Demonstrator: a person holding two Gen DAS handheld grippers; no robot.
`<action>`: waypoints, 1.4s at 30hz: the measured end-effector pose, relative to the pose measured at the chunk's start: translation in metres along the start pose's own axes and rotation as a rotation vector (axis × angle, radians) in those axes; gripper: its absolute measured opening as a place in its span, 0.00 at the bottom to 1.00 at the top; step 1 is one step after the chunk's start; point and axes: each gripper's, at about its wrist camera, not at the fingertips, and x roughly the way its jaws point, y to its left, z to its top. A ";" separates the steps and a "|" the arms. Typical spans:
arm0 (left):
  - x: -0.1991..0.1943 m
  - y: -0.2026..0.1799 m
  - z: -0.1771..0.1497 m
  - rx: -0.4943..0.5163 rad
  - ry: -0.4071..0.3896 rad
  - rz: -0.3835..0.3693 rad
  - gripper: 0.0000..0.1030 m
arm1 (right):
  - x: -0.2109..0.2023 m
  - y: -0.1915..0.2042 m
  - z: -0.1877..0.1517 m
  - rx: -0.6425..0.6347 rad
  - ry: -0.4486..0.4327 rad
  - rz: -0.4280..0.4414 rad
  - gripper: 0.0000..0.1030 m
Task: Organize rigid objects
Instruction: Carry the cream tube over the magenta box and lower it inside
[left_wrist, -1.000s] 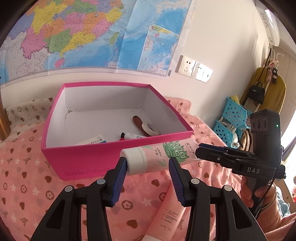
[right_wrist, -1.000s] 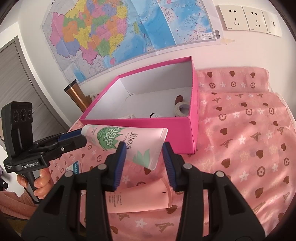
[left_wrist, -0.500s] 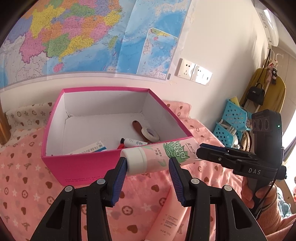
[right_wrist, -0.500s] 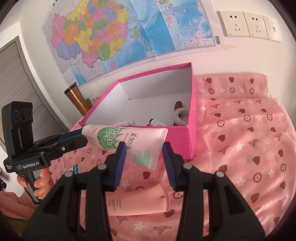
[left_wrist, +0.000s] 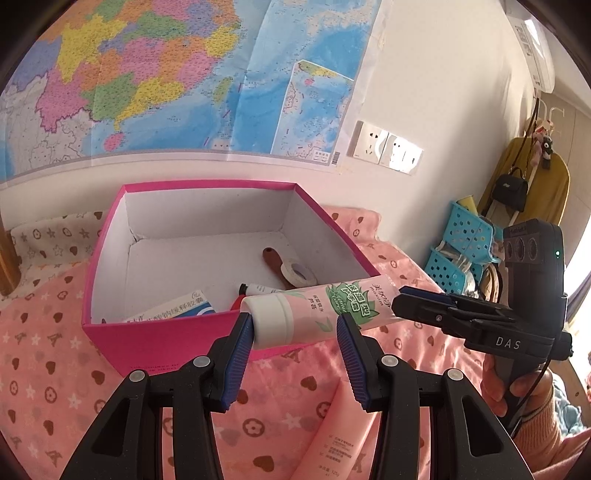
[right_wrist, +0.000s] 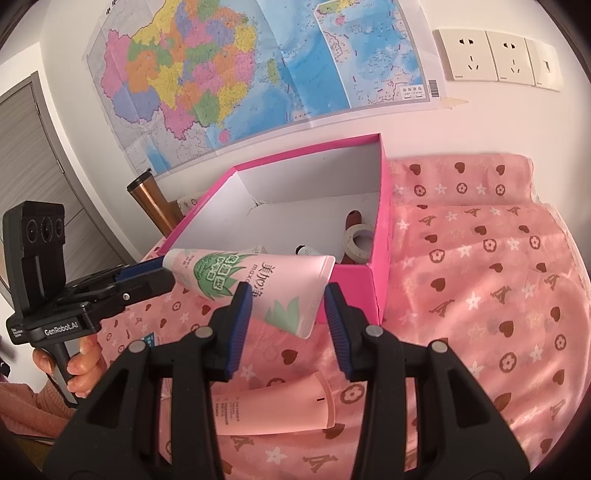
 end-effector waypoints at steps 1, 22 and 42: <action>0.000 0.000 0.000 0.001 -0.001 0.000 0.45 | 0.000 -0.001 0.000 0.001 -0.001 0.000 0.42; 0.013 0.002 0.010 -0.003 0.009 0.021 0.45 | 0.005 -0.004 0.019 -0.019 -0.013 -0.011 0.42; 0.035 0.010 0.021 -0.014 0.034 0.037 0.45 | 0.018 -0.012 0.032 -0.032 -0.001 -0.035 0.42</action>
